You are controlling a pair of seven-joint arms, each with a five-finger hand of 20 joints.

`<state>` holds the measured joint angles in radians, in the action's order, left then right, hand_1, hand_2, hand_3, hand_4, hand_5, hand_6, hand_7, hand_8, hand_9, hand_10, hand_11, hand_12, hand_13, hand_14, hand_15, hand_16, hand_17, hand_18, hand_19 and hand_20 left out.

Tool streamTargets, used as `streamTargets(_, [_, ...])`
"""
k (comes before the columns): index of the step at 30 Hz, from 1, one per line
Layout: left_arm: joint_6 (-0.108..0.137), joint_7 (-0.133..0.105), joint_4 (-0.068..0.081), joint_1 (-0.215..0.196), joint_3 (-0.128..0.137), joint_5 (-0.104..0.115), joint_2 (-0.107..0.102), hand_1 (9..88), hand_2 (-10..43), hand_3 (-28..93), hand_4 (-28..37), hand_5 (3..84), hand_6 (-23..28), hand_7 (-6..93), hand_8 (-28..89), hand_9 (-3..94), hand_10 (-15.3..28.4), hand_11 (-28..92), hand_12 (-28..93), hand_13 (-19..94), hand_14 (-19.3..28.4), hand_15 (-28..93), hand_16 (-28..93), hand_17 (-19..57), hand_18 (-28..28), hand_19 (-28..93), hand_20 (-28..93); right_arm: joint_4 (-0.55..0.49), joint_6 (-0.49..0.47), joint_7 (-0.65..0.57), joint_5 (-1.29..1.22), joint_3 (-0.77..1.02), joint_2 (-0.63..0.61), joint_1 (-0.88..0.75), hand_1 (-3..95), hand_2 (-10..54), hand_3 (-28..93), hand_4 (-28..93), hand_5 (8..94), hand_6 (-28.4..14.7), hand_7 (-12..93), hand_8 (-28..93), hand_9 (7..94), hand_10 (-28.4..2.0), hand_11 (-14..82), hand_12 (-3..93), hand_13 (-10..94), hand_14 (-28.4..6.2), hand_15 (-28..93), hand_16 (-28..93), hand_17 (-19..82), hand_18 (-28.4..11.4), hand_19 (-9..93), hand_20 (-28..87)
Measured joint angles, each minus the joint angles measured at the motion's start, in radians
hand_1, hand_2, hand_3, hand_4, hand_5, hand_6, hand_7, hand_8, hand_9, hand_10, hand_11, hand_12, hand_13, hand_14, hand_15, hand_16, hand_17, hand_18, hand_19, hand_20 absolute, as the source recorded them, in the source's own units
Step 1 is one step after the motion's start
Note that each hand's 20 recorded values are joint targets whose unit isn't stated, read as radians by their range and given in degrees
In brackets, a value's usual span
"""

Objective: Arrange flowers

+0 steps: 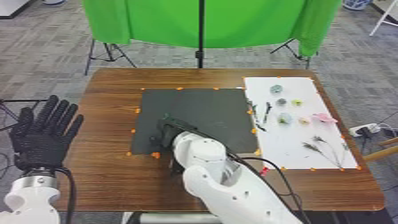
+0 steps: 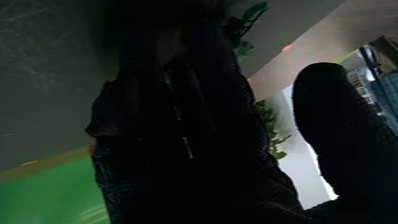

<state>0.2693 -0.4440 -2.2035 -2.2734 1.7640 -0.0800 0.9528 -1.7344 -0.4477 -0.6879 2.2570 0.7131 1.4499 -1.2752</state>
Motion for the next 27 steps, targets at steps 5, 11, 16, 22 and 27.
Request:
streamTargets(5, [0.000,0.000,0.001,0.004,-0.003,0.001,0.000,22.7,12.7,73,-28.3,41.2,6.9,6.0,-9,36.1,10.5,13,9,32,8.6,11,-1,-2.6,11.5,26,12,0.004,0.000,0.001,-0.009,0.003,0.000,0.005,19.1,7.4,88,-21,79.7,-10.3,13,-8,47.3,-19.4,5.1,9.3,52,-22.0,44,17,30,-27.9,87,41])
streamTargets(11, [0.000,-0.003,0.001,0.003,-0.002,0.004,0.001,22.7,12.6,73,-28.3,41.3,7.0,6.2,-9,36.1,10.7,13,8,32,9.1,11,-1,-2.8,11.6,26,12,-0.006,0.013,-0.008,-0.035,0.011,-0.004,0.002,17.8,8.3,88,-21,78.6,-9.9,17,-6,44.6,-23.7,4.8,9.4,53,-22.2,44,17,31,-27.9,87,40])
streamTargets(16, [-0.002,-0.011,0.001,-0.010,0.015,0.004,0.014,21.1,13.6,72,-28.3,41.4,7.1,6.3,-9,36.1,11.1,13,8,31,9.7,11,-1,-3.3,11.8,26,12,-0.085,0.056,-0.033,-0.080,0.038,-0.037,-0.030,16.9,8.9,85,-22,78.3,-9.8,24,-5,47.7,-28.2,4.5,9.1,58,-22.8,42,16,34,-28.3,90,35])
streamTargets(22, [-0.017,-0.017,0.001,-0.037,0.045,0.004,0.031,17.7,15.8,70,-28.3,41.0,7.2,6.0,-9,35.7,11.8,12,8,30,10.5,11,-1,-3.7,11.9,25,12,-0.252,0.173,-0.095,-0.128,0.138,-0.093,-0.109,18.8,9.7,80,-21,77.3,-9.9,26,-5,49.4,-28.2,4.9,9.1,59,-22.7,42,16,35,-28.4,92,33])
streamTargets(27, [-0.039,-0.027,-0.002,-0.065,0.065,0.006,0.038,16.9,15.8,70,-28.3,40.7,7.4,5.6,-9,35.5,12.2,12,8,30,10.9,11,0,-4.0,12.1,25,12,-0.363,0.188,-0.088,-0.134,0.257,-0.157,-0.164,21.5,8.8,78,-20,73.2,-10.8,17,-8,52.0,-26.2,5.7,10.5,59,-22.1,44,17,34,-28.4,92,33])
